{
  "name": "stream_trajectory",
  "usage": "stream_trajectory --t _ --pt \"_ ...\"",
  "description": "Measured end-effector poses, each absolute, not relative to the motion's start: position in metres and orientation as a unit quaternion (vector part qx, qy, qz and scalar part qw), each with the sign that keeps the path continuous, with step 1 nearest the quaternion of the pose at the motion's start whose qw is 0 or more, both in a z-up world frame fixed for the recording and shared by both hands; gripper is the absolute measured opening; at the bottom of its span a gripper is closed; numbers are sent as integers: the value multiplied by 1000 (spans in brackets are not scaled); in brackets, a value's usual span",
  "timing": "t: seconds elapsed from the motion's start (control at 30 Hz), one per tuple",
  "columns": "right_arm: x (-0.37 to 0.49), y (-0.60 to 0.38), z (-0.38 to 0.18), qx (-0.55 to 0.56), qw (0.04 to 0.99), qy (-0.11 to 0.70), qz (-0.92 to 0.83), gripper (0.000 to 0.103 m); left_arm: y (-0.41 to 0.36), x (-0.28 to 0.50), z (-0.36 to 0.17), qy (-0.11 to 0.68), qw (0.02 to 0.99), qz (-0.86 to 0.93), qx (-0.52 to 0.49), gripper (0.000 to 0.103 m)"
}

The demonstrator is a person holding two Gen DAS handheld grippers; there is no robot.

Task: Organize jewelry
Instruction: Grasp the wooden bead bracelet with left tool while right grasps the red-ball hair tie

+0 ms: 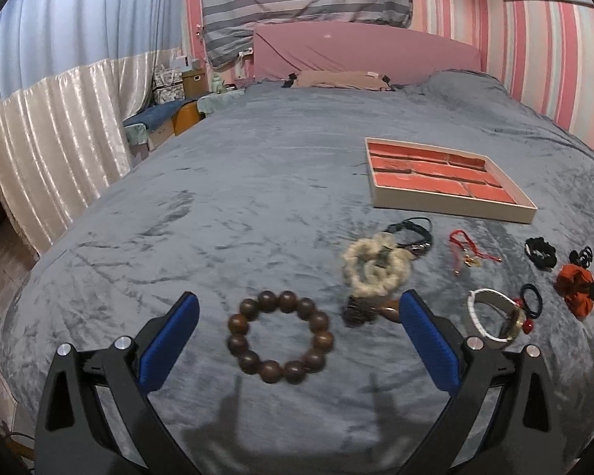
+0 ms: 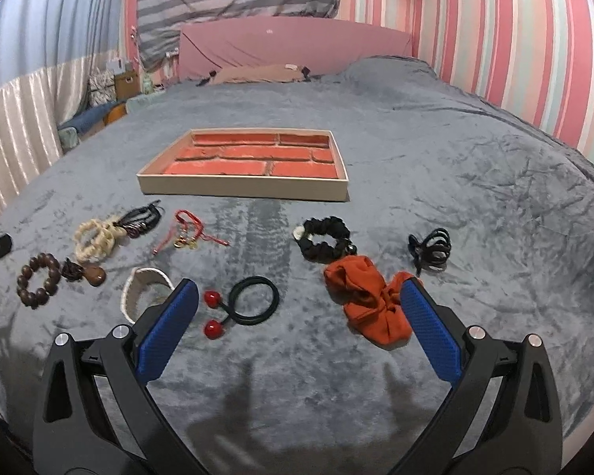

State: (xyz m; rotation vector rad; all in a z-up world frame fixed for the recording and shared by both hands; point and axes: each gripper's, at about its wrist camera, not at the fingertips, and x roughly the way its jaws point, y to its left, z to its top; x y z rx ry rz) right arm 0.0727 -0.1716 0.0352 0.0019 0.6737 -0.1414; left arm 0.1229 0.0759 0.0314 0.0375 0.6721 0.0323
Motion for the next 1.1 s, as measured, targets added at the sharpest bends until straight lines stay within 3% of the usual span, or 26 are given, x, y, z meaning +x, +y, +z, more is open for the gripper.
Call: stream_trajectory --t 0.2,0.53,0.67,0.83,1.1 --pt "75 -168 34 -27 946 310 -91 99 94 134 28 339 941 18 14 99" --pt "100 -172 6 23 933 355 -55 98 105 149 3 372 928 5 7 98" --pt "111 -173 -7 32 926 372 -51 88 111 159 -10 383 924 8 13 97" --pt "125 -170 -24 36 917 393 -48 76 124 170 -24 397 917 15 15 82" --pt "144 -167 -44 24 904 424 -55 52 131 182 -40 415 909 16 28 76"
